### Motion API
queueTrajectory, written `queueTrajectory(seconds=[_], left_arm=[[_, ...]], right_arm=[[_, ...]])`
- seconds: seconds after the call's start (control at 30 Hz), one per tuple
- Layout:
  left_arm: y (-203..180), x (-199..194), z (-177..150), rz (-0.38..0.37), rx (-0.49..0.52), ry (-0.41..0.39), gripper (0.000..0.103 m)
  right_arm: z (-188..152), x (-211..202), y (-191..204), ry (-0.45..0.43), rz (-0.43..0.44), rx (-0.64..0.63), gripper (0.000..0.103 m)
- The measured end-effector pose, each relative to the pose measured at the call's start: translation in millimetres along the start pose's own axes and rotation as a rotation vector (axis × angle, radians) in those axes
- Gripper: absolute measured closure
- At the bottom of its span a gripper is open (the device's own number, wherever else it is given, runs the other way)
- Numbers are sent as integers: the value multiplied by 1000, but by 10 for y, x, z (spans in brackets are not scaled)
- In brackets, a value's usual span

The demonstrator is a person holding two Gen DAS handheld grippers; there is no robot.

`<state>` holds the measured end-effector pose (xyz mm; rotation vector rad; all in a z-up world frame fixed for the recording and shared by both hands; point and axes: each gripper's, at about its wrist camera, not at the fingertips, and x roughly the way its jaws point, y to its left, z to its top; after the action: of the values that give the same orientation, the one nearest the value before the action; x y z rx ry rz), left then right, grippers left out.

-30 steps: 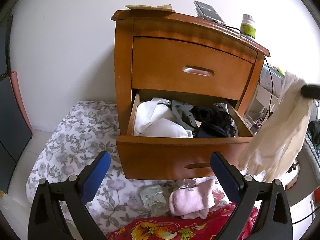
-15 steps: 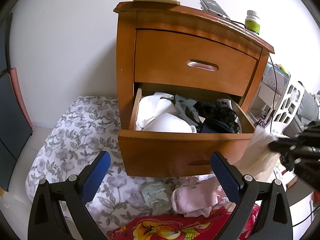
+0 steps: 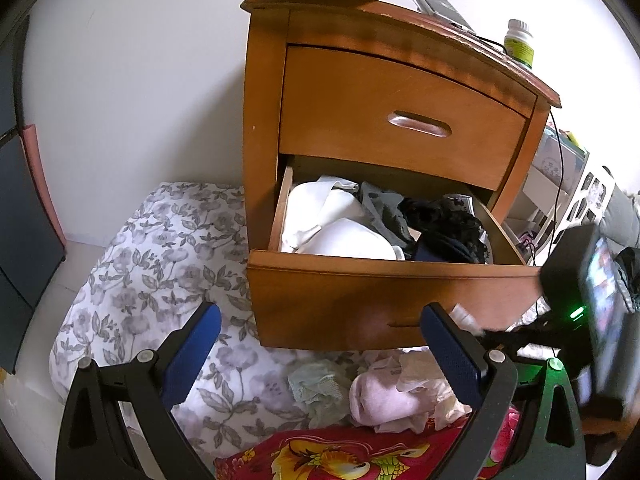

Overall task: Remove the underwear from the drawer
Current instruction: 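Carry the white cloth down onto the bedspread beside the pink sock, then open the right gripper to release the white cloth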

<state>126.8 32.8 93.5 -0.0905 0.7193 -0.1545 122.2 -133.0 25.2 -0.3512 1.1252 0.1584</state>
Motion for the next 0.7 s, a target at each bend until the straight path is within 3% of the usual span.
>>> queueTrajectory(seconds=[0.27, 0.7], left_arm=[[11, 55, -22, 3, 0, 17, 3], [11, 181, -88, 41, 2, 59, 3]], right_arm=[[-145, 445, 62, 86, 53, 65, 97], [-306, 387, -135, 53, 155, 275, 95]])
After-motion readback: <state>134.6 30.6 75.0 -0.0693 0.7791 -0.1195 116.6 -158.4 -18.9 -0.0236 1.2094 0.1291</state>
